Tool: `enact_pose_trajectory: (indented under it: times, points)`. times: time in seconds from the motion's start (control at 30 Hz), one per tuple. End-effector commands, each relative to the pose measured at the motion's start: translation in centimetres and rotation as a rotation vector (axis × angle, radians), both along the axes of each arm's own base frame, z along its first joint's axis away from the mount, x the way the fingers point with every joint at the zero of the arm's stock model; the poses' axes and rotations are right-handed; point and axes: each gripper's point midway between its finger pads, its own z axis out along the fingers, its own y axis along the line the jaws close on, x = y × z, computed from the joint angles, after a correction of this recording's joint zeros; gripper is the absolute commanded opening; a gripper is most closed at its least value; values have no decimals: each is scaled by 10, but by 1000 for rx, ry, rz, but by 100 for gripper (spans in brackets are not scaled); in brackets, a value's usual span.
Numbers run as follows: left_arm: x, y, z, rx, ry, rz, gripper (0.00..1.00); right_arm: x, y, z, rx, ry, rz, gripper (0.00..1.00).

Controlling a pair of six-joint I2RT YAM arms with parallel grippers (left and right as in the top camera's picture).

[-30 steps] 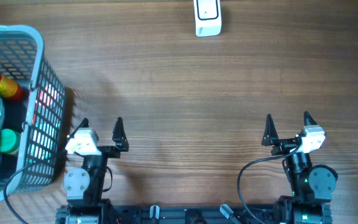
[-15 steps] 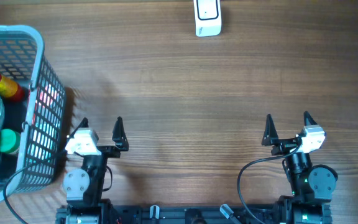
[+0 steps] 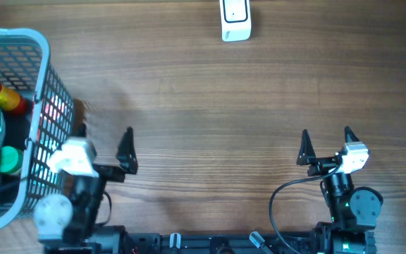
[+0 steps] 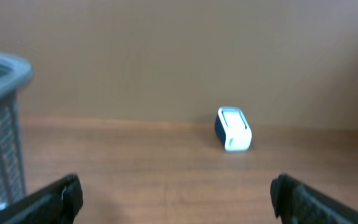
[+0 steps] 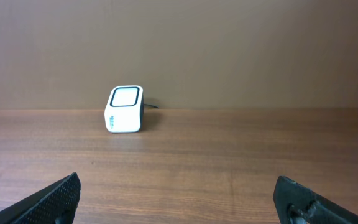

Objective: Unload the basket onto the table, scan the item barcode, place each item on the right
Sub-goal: 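Reach the left gripper into the basket and grasp the green 3M pack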

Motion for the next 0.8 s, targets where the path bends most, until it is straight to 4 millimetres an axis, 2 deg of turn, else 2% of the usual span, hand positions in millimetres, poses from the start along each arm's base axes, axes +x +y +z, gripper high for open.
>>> enact_pose_trajectory:
  times: [0.0,0.13,0.2,0.27,0.37,0.47,0.53,0.6,0.67,0.77]
  points:
    - [17,14,46,79,102,69,100,0,-2,2,-10,-8,-13,100]
    - [29,30,92,101,244,155,100,0,-2,1,-10,-8,-12,100]
    - [31,30,105,103,292,154,100,0,-2,1,-9,-8,-12,100]
    - [31,29,106,104,339,144,100,0,-2,2,-10,-8,-13,100]
    - [28,29,95,108,395,143,100,0,-2,2,-10,-8,-13,100]
    - [29,41,98,115,386,215,100,0,-2,2,-10,-8,-13,100]
    - [31,62,102,101,372,344,100,0,-2,2,-10,-8,-12,100]
    - [28,92,106,89,370,531,100,0,-2,2,-10,-8,-13,100]
    - [30,113,108,68,381,629,100,0,-2,1,-10,-8,-13,100]
    - [32,156,107,-60,390,810,100,0,-2,2,-10,-8,-13,100]
